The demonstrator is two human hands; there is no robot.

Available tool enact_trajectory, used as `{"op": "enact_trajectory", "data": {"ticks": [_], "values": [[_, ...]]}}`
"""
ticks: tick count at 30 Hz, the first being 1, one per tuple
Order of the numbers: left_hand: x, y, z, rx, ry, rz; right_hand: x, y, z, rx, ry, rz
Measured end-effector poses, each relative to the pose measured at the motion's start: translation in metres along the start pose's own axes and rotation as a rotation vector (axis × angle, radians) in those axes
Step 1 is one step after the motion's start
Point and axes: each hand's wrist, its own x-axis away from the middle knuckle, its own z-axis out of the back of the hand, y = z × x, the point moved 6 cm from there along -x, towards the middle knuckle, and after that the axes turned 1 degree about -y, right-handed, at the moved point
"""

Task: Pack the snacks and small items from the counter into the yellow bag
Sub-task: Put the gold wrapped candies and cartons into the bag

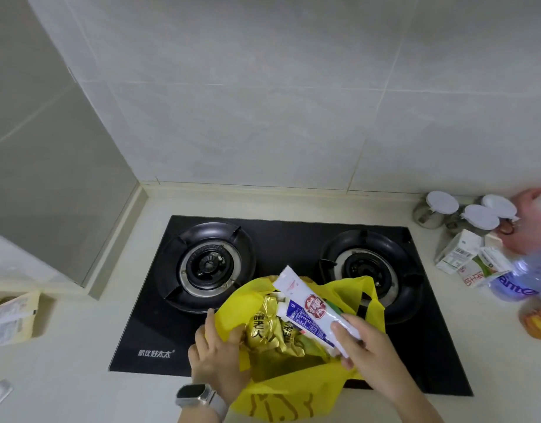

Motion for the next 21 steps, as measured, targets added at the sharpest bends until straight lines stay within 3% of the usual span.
{"op": "enact_trajectory", "data": {"ticks": [5,9,13,18,21], "values": [[-0.003,-0.028,0.008,0.154,0.006,0.202,0.0,0.005,0.01,0.103,-0.017,0.028],[-0.016,-0.041,0.018,0.648,0.096,0.048,-0.008,0.008,-0.006,0.222,-0.107,0.009],[-0.017,-0.041,0.037,0.753,0.177,-0.034,-0.021,0.001,-0.039,0.236,-0.12,0.051],[-0.011,-0.034,0.054,0.818,0.131,-0.163,-0.044,-0.001,-0.078,0.269,-0.062,0.081],[-0.005,-0.028,0.056,0.819,0.079,-0.236,-0.05,-0.003,-0.096,0.411,-0.031,0.174]]}}
